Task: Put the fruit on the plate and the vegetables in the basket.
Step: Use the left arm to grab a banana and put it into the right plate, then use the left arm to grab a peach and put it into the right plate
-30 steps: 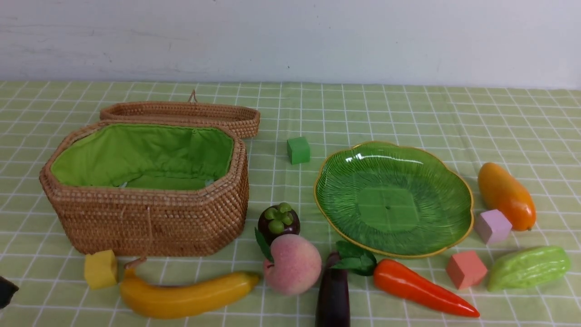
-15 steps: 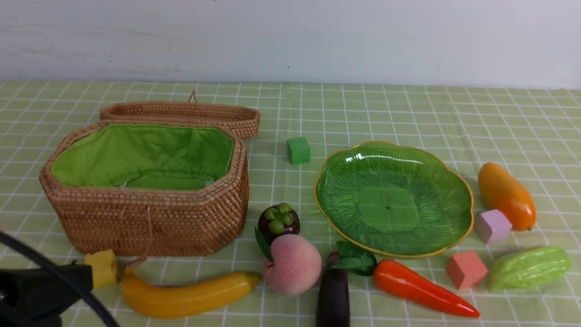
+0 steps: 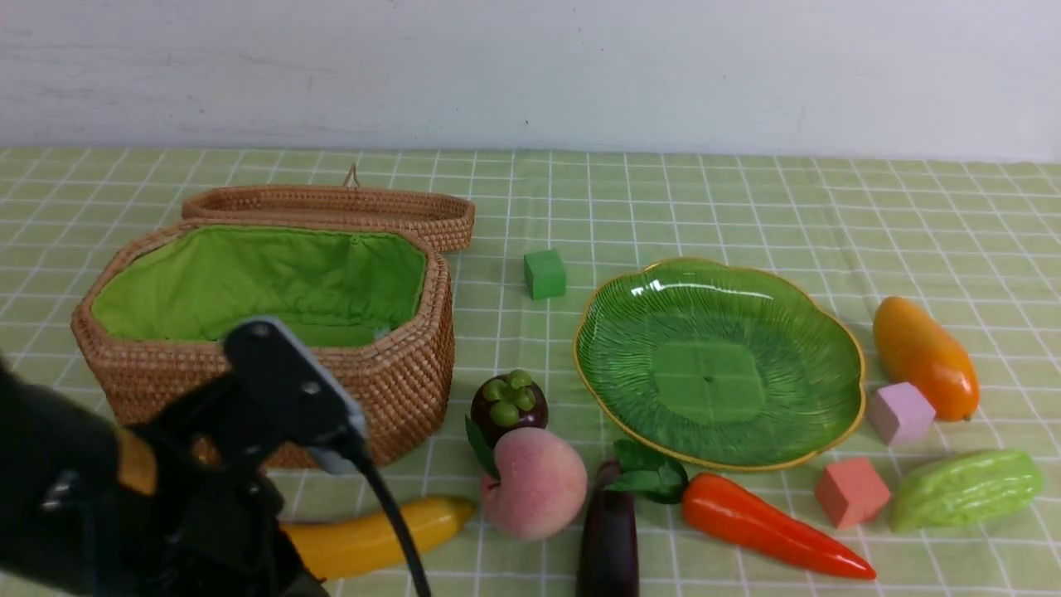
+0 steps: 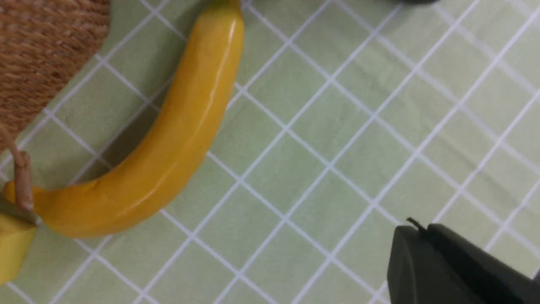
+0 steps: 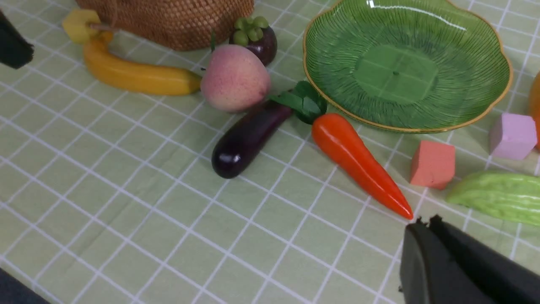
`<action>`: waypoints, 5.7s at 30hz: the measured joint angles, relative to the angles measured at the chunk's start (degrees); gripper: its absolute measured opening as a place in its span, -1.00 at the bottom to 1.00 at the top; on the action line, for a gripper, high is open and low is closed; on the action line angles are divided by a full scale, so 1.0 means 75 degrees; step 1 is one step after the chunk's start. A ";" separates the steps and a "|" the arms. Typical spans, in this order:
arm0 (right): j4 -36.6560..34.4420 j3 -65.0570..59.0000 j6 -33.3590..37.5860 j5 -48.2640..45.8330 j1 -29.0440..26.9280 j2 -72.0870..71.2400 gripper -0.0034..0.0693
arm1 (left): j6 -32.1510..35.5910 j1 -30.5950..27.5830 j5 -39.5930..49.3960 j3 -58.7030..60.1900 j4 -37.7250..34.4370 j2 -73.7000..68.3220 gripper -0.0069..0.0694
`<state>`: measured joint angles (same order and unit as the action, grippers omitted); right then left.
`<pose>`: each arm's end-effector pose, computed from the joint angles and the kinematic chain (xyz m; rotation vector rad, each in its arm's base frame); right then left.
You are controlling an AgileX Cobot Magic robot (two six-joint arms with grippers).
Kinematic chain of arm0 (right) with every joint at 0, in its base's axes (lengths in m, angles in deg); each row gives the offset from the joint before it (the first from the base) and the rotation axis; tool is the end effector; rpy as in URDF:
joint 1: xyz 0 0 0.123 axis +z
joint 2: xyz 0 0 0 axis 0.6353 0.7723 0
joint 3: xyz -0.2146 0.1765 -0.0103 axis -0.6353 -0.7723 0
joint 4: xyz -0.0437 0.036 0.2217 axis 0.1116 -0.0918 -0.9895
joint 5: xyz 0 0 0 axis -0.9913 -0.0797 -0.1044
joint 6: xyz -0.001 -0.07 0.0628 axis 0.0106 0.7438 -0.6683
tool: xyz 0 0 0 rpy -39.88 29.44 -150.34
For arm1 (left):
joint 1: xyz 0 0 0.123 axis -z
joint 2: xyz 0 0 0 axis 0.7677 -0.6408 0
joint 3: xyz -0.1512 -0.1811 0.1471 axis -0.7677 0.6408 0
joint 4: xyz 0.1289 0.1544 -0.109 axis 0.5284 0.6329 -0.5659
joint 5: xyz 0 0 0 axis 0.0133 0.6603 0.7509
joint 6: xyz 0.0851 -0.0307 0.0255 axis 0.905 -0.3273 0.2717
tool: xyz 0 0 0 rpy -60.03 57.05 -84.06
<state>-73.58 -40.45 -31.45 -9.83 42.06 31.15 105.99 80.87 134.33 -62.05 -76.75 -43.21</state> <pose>0.0188 0.0395 0.3338 -0.5121 2.0615 0.3571 0.1577 -0.1101 0.2685 1.1740 2.4672 -0.2676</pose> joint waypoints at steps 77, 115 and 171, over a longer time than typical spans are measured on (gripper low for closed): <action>0.0079 0.0010 -0.1226 0.0801 0.0025 0.0022 -0.82 | 0.0526 0.0201 0.0497 -0.2760 -0.1406 -0.1012 0.04; 0.0590 0.0010 -0.2015 0.1240 0.0025 0.0029 -0.80 | -0.3061 0.1333 -0.1164 -1.1405 0.1283 -0.9598 0.83; 0.0642 0.0010 -0.1611 0.1032 0.0025 0.0029 -0.73 | -0.2732 0.1812 0.0273 -0.5042 0.2696 -0.4611 0.59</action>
<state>-68.76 -40.37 -43.54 -2.09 42.24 31.36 85.50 94.47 136.38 -99.86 -56.53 -77.80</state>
